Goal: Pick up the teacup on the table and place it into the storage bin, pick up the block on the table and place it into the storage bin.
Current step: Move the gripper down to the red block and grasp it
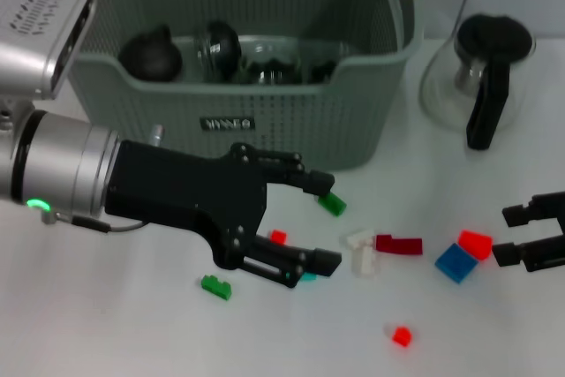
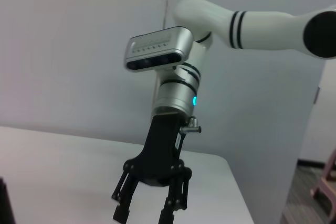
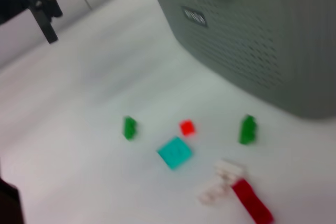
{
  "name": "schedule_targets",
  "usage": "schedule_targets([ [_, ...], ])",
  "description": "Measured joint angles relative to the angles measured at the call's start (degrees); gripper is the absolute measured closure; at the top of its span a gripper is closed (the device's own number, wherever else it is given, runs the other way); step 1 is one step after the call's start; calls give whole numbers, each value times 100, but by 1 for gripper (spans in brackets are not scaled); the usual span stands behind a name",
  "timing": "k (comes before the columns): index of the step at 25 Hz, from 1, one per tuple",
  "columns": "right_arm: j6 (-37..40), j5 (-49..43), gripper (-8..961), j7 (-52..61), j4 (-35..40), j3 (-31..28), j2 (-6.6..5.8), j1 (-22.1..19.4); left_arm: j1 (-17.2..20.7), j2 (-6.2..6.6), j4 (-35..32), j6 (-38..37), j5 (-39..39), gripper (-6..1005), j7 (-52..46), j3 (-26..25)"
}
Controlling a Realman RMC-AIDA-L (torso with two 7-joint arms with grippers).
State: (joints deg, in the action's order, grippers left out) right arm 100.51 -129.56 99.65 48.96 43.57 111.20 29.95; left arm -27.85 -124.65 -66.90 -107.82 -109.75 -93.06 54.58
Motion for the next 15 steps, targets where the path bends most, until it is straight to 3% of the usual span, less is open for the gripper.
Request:
schedule_targets([
  [5, -290, -443, 129, -55, 120, 23, 58, 87, 73, 14, 1101, 366, -62, 184, 1021, -105],
  [8, -485, -743, 129, -78, 94, 70, 91, 178, 106, -1, 1432, 472, -79, 131, 1542, -78],
  [15, -973, -1693, 128, -130, 116, 85, 332, 383, 117, -4, 1765, 595, -104, 136, 1956, -93],
])
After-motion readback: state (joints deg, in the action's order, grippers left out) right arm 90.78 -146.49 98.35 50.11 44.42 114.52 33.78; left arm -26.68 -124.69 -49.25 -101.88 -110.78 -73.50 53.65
